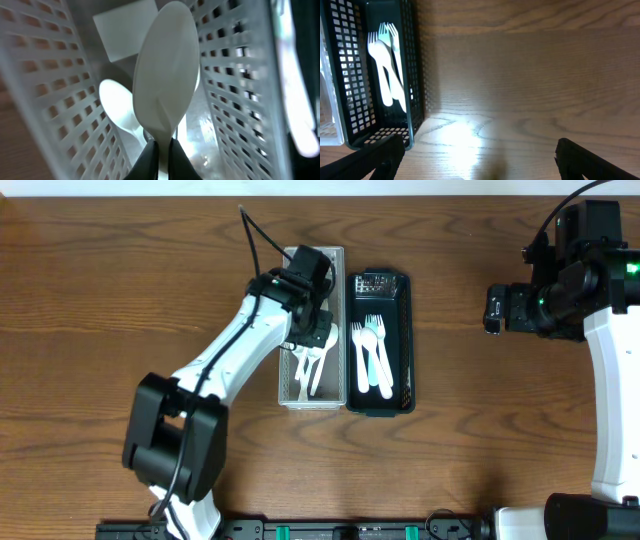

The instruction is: Pack container

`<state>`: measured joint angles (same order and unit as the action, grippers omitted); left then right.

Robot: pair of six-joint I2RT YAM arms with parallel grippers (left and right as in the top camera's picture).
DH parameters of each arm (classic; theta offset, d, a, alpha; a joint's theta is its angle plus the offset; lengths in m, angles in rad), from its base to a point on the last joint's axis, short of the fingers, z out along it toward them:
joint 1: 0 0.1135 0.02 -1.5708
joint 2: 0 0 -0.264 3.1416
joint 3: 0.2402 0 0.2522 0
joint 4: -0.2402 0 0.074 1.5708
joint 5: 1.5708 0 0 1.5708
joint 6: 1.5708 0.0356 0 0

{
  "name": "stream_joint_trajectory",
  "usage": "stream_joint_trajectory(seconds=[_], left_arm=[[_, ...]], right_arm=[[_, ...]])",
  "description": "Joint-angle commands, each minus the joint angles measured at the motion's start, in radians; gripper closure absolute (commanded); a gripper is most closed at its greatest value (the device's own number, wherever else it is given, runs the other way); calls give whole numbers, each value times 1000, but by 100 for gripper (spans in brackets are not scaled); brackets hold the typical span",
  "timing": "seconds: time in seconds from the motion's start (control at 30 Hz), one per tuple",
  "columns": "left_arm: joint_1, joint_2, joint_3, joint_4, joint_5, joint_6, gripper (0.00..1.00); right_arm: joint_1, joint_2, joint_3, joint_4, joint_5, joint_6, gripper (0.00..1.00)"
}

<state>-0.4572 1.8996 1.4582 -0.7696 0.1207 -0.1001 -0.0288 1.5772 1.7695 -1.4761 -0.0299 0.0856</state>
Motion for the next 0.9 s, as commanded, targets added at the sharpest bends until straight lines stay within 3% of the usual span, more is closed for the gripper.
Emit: stream_joint_trajectory(seconds=[0.0, 0.03, 0.17, 0.33, 0.63, 0.87], left_arm=[[0, 11, 5, 0, -16, -10, 93], [0, 10, 5, 1, -16, -10, 86], [0, -10, 5, -1, -18, -4, 29], [0, -88, 8, -11, -56, 8, 1], [28, -417, 8, -5, -346, 70, 2], [217, -512, 7, 147, -362, 69, 2]], right_arm=[[-7, 3, -3, -2, 3, -16, 1], [-7, 3, -3, -2, 3, -16, 1], [-8, 3, -3, 0, 3, -16, 1], [-7, 3, -3, 5, 3, -16, 1], [5, 0, -3, 164, 3, -16, 1], [109, 0, -3, 538, 3, -89, 1]])
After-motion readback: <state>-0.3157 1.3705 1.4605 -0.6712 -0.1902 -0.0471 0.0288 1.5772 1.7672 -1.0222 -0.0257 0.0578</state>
